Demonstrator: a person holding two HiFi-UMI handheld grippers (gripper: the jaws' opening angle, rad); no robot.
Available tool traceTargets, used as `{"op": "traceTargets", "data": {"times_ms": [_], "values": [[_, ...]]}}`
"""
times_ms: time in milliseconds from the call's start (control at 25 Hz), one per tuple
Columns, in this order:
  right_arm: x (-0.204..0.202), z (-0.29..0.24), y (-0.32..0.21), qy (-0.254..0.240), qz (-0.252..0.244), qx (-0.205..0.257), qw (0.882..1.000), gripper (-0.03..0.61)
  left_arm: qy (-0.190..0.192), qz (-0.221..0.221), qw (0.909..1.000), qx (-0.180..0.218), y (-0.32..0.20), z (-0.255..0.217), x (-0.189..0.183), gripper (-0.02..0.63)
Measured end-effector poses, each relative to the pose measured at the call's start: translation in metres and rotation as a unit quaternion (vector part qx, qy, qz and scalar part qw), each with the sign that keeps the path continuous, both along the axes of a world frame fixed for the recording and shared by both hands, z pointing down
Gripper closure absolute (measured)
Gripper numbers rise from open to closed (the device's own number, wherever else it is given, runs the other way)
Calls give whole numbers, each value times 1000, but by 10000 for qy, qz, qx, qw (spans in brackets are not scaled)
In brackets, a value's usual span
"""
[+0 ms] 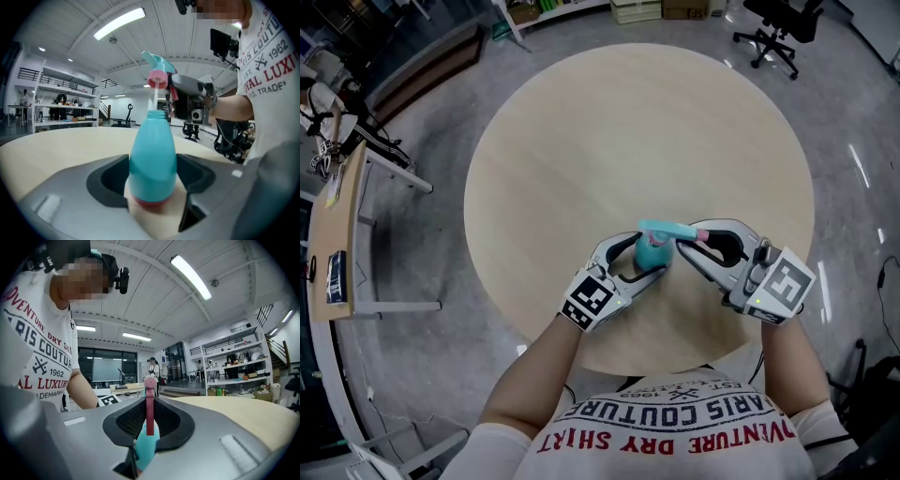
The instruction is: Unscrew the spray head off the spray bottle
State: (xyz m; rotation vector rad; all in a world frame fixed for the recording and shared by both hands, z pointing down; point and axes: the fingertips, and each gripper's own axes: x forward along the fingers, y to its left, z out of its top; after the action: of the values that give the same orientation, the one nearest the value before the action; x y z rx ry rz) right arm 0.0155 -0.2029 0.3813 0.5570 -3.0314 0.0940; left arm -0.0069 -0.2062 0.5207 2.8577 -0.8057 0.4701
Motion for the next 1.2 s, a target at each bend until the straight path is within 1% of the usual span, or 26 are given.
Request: {"op": "traceTargets", "data": {"times_ms": [160,280,360,440,520,600,640,720,760,800,840,920,1120,1200], "values": [[10,-31,7,-252,165,181,9994,532,-25,-77,10000,-28,2,5,-6,301],[26,-62,11,-459,361,365,9976,532,-72,-156,9998,-77,1,4,-5,301],[39,-82,12,-490,575,606,9953,532,-99,-203,9997,-93,0,2,-5,301],[50,-93,12,-353,896,952,9908,532,-125,-244,9996,-107,0,1,-10,301],[59,-88,8,20,1231,1285,9840,532,-115,-290,9994,-111,2,1,-16,301],[67,-67,1,577,1495,1646,9733,532,-97,-336,9993,-112,6,1,-19,301],[72,-51,-2,980,1613,1799,9654,532,-96,-351,9993,-109,9,0,-20,301],[80,-8,-7,2001,1851,1895,9433,532,-94,-367,9992,-93,13,0,-20,301],[80,13,-8,2427,1948,1911,9309,532,-89,-372,9992,-82,14,0,-20,301],[78,29,-8,2707,2004,1982,9205,532,-83,-379,9992,-73,14,0,-20,301],[72,44,-8,2884,2007,2097,9125,532,-77,-388,9992,-65,14,0,-21,301],[63,69,-11,3179,1903,2248,9012,531,-67,-411,9991,-50,13,-1,-22,301],[53,118,-17,3845,1596,2330,8789,529,-64,-442,9990,-58,12,-2,-23,301],[50,136,-17,4030,1464,2296,8737,523,-63,-442,9990,-58,12,-2,-23,301]]}}
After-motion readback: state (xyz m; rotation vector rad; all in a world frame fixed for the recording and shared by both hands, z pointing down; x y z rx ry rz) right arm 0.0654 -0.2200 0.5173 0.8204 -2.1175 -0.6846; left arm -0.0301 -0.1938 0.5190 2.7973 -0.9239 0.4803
